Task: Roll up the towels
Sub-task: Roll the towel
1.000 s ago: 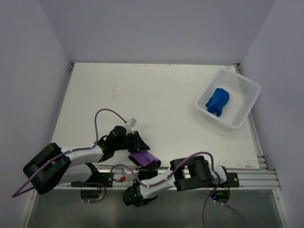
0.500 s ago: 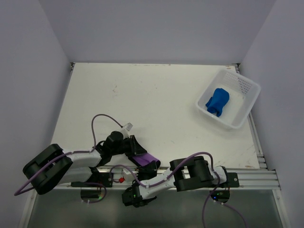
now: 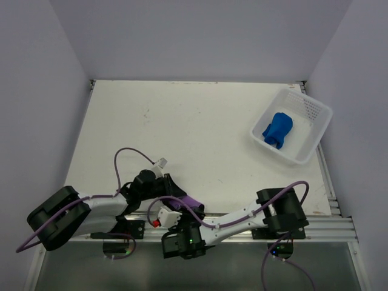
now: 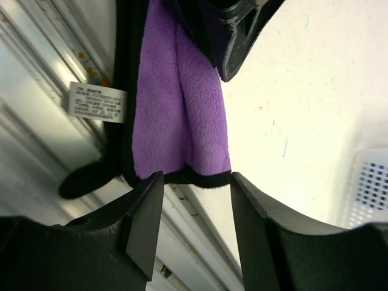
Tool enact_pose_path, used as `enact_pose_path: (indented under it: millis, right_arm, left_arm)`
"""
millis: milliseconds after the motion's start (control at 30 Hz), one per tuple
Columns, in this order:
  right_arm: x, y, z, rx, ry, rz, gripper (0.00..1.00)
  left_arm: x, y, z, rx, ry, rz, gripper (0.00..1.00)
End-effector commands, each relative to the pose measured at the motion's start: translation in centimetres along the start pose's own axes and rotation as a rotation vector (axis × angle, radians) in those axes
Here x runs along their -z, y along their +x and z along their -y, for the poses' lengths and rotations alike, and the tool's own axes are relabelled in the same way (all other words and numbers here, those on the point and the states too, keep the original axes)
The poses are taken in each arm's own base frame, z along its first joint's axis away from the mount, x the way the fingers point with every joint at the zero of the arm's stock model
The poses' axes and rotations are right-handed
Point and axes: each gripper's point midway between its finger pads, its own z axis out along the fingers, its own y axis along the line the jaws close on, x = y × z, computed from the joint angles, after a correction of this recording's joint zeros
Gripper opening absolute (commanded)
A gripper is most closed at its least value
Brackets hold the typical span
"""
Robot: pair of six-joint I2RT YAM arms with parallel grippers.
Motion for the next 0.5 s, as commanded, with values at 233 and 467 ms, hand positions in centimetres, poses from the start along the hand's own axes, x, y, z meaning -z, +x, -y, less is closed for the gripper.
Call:
enact_pose_path:
  millis: [233,467]
  right_arm:
    - [3.4,-3.9,1.2,-0.416,-0.387,0.135,0.49]
    - [2.6,-5.3,4.7,-0.761,-0.554,0.137,0.36]
  left_arm:
    - [1.2,2.5,-5.4,0.024,-0.17,-0.034,0.24]
    - [1.2,2.4,-5.3,0.02,-0.167,-0.03,0.24]
